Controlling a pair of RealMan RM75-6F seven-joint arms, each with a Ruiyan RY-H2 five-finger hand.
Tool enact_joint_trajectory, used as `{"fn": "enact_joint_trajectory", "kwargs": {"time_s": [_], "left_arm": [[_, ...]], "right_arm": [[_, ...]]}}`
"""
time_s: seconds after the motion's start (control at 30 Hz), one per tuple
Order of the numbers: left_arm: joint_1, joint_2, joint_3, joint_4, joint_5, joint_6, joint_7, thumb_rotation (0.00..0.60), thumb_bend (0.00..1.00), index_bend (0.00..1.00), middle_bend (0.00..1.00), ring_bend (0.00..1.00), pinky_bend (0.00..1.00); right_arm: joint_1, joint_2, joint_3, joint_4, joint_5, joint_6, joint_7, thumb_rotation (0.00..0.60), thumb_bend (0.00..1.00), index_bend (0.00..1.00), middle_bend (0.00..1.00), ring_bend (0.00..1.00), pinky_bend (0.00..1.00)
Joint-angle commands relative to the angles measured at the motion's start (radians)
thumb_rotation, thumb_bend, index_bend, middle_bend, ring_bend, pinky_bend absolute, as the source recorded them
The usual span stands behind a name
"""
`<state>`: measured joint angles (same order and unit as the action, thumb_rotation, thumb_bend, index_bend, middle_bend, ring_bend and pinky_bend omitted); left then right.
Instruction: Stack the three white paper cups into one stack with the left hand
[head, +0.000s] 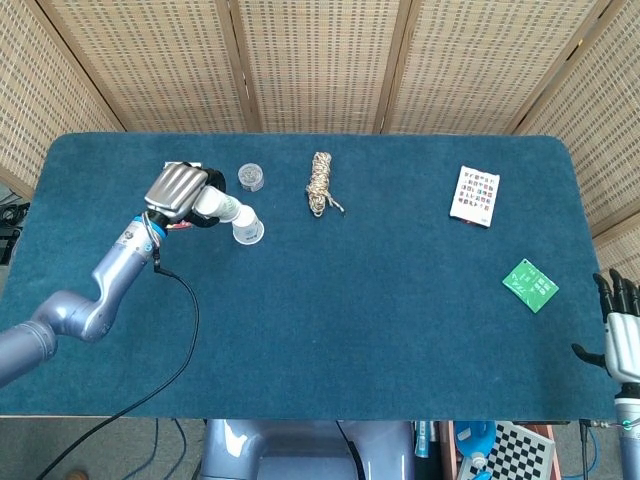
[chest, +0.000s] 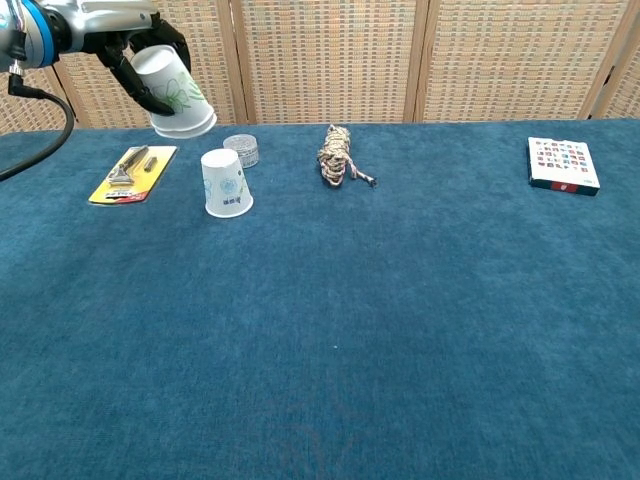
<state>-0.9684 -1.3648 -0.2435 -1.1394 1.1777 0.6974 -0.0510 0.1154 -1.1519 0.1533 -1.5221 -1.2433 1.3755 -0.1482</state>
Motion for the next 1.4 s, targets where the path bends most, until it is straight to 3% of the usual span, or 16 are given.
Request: {"fn": "enact_joint_trajectory", "kwargs": {"time_s": [0.03,0.33,0.97,1.13,1.27,1.33,1.4], "left_arm": [[-0.011,-0.035,0.0,0.061,-0.017,-0.036,-0.024,0.6,0.23,0.48,0.45,0.44,0.35],[-0.044,-0.106,-0.003,0.161,-0.021,-0.096,-0.071,0.6,0.23,0.48,0.44,0.43,0.33],[-0.072,-0.16,-0.001,0.21,-0.016,-0.127,-0.082,0.6,0.23,0.48,0.41,0.39,0.31],[-0.074,-0.178,0.001,0.235,-0.017,-0.123,-0.072,0.6,0.23,0.48,0.32,0.29,0.27],[-0.076,-0.188,-0.001,0.245,-0.026,-0.128,-0.069,0.6,0.23,0.33,0.18,0.18,0.18],[-0.076,-0.188,-0.004,0.242,-0.029,-0.13,-0.074,0.6,0.23,0.14,0.05,0.07,0.13],[-0.073,-0.186,-0.011,0.231,-0.025,-0.12,-0.091,0.6,0.23,0.03,0.0,0.01,0.11]], "right_arm": [[0.001,-0.002,0.001,0.003,0.004,-0.003,-0.002,0.6,0.0,0.04,0.0,0.0,0.0],[0.006,-0.003,0.005,0.017,0.013,-0.016,0.01,0.6,0.0,0.05,0.0,0.0,0.0],[0.002,0.002,0.006,0.016,0.014,-0.009,0.017,0.6,0.0,0.05,0.0,0.0,0.0],[0.003,0.003,0.007,0.016,0.015,-0.01,0.018,0.6,0.0,0.05,0.0,0.0,0.0],[0.002,0.002,0.007,0.017,0.016,-0.01,0.018,0.6,0.0,0.05,0.0,0.0,0.0],[0.003,0.002,0.007,0.018,0.016,-0.01,0.017,0.6,0.0,0.05,0.0,0.0,0.0],[0.003,0.001,0.007,0.018,0.017,-0.011,0.015,0.6,0.0,0.05,0.0,0.0,0.0]]}}
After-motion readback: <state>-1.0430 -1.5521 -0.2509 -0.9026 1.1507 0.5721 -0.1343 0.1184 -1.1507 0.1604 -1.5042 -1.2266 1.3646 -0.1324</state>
